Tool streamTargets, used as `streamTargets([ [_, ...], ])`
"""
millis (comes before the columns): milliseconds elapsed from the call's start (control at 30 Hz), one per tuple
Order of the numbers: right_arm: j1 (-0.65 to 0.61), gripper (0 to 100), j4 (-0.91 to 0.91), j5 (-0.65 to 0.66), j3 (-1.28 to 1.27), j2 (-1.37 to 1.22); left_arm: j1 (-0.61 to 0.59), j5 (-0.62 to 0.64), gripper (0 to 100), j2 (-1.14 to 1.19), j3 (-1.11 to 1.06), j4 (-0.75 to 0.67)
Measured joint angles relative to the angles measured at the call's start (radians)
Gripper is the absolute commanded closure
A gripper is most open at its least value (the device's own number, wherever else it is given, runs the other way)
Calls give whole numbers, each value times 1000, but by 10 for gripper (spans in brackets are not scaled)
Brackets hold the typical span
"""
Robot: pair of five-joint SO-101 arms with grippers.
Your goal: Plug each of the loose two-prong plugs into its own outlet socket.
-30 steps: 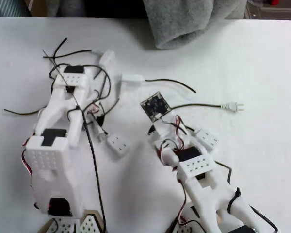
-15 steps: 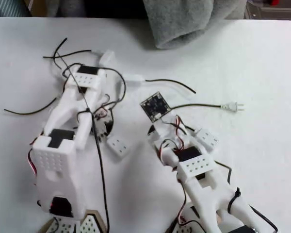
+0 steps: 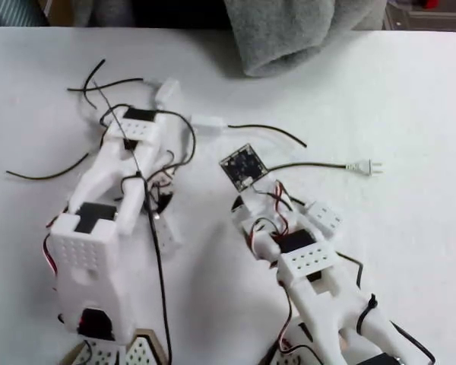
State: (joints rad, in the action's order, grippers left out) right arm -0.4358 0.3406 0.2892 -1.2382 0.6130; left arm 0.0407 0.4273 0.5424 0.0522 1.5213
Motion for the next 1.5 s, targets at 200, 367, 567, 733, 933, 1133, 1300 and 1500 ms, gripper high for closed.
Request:
streamTargets([
  [200, 0, 776, 0, 0, 0, 0, -14, 0, 973, 0, 0, 0],
  [367, 0, 776, 0, 0, 0, 0, -15, 0, 972, -8, 0, 0],
  [567, 0, 776, 0, 0, 0, 0, -18, 0, 928, -9, 0, 0],
  [733, 0, 776, 0, 0, 0, 0, -26, -37, 871, -9, 0, 6],
  [933, 0, 776, 0, 0, 0, 0, -35, -37, 894, -9, 0, 12],
  [1133, 0, 776, 0, 0, 0, 0, -35, -44, 891, -9, 2, 12],
  [1300, 0, 776, 0, 0, 0, 0, -35, -48, 890, -9, 46, 25],
  [1500, -14, 776, 0, 28, 0, 0, -35, -84, 890, -9, 74, 40],
])
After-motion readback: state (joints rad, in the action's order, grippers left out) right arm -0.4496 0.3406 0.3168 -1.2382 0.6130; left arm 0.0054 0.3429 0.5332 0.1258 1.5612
